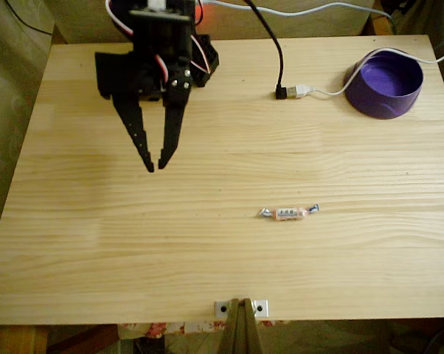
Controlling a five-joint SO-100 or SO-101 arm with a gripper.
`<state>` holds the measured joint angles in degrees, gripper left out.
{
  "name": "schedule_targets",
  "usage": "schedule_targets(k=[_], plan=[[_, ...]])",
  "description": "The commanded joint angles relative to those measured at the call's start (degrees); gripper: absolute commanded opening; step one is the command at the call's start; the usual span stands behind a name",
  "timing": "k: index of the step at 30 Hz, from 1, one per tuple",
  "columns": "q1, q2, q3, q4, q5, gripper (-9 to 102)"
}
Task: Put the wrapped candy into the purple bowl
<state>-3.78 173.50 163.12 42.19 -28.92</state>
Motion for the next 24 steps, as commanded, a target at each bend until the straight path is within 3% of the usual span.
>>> schedule_targets(k=[1,10,24], plan=[[-3.1,-10.4,-12.0,1.8,-5.0,7],[-10.5,-39.2,-30.8,5.7,-16.9,14],[-19.8,-73.2,-56.6,7.3,-26.3,22]])
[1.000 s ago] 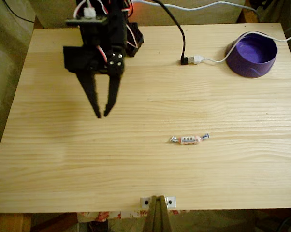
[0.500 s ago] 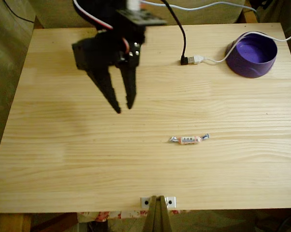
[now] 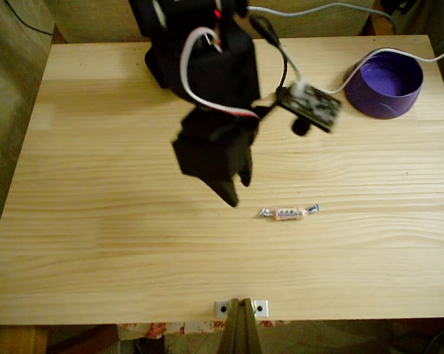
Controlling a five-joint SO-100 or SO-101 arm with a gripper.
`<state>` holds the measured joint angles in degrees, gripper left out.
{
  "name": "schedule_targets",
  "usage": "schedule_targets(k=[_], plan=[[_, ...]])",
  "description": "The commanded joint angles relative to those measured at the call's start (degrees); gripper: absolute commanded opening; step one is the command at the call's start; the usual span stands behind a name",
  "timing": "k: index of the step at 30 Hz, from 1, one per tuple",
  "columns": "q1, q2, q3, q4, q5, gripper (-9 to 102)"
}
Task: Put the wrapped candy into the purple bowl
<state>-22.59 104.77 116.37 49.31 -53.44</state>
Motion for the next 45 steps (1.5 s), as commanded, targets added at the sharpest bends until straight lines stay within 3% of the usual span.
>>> schedule_targets(k=[1,7,22,45], plan=[[-1.4,-6.6,-11.6,0.4,-2.4,23],[-2.8,-17.0,-21.8,3.6,-4.7,25],[-13.0,-22.4,-25.0,5.2,-0.4,26],[-8.6,-35.3,-28.2,-0.9,-1.7,23]])
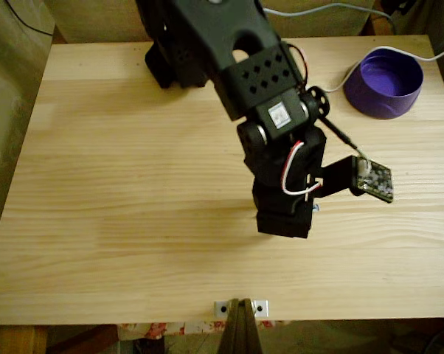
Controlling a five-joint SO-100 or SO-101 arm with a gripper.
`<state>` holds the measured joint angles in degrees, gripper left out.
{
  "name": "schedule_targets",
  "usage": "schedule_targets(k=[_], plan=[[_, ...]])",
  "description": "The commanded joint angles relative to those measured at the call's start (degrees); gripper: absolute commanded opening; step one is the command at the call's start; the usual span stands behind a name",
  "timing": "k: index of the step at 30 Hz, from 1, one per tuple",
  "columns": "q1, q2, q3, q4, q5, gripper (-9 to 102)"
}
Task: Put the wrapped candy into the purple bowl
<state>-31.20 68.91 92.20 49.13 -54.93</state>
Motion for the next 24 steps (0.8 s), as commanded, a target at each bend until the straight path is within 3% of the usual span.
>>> schedule_targets(k=[1,11,19,24], plan=[[0.0,0.1,-4.0,-0.7,-0.1,21],[-0.5,0.1,-2.9,-1.3,1.6,3],[-1.8,4.4,-1.1,-1.2,5.3,2],[-2.8,14.5,1.1,-2.7,14.5,2]])
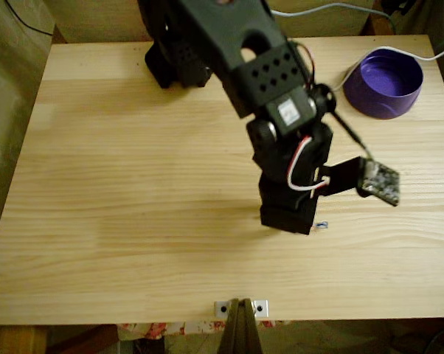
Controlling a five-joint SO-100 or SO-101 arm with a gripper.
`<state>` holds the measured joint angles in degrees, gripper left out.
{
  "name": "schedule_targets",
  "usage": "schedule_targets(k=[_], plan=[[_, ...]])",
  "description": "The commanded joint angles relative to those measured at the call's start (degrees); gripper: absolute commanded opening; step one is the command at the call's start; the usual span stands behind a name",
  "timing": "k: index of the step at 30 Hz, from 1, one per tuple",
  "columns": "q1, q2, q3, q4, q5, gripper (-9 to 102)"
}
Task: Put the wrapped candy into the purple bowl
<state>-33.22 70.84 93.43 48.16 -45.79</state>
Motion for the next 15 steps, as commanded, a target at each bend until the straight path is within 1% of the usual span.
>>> schedule_targets(k=[1,3,5,10,13,15], plan=[[-1.1,15.6,1.0,-2.7,7.6,2],[-1.8,22.1,3.0,-4.0,12.0,2],[-3.1,27.9,4.2,-3.0,14.9,2],[-8.7,40.0,7.7,2.7,17.4,1],[-12.3,44.6,9.5,6.1,19.2,1],[-14.2,47.0,10.7,6.8,20.7,1]])
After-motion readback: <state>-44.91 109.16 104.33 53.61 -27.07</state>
